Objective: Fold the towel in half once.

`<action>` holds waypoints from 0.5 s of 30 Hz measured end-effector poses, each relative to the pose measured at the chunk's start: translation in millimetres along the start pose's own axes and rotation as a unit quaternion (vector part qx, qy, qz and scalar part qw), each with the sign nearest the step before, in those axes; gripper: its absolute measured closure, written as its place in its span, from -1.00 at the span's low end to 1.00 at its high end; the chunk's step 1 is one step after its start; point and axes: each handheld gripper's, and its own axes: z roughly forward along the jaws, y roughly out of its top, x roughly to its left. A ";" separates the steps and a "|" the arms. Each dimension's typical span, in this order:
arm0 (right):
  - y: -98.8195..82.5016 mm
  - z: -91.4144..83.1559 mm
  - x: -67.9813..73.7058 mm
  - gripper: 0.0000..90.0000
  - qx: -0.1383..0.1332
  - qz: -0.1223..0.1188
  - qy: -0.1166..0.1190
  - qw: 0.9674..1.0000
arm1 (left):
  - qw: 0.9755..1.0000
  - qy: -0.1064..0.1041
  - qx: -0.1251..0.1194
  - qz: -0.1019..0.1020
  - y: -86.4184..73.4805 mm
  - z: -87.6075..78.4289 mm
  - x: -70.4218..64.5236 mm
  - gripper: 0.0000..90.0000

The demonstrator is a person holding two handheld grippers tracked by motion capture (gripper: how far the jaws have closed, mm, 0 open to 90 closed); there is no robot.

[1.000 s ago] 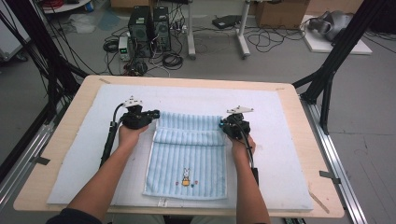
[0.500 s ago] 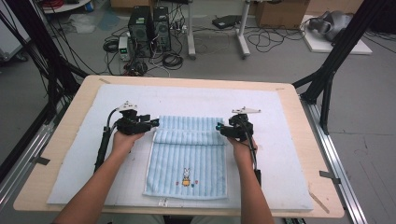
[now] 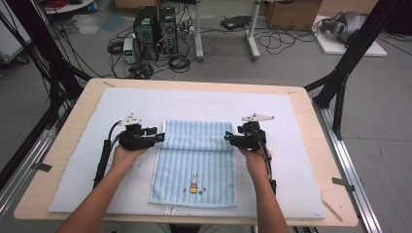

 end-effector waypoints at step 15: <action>-10.6 23.5 0.5 0.58 0.094 -0.007 -0.005 0.996 | 0.999 0.013 0.043 0.019 -9.4 17.8 -9.3 0.93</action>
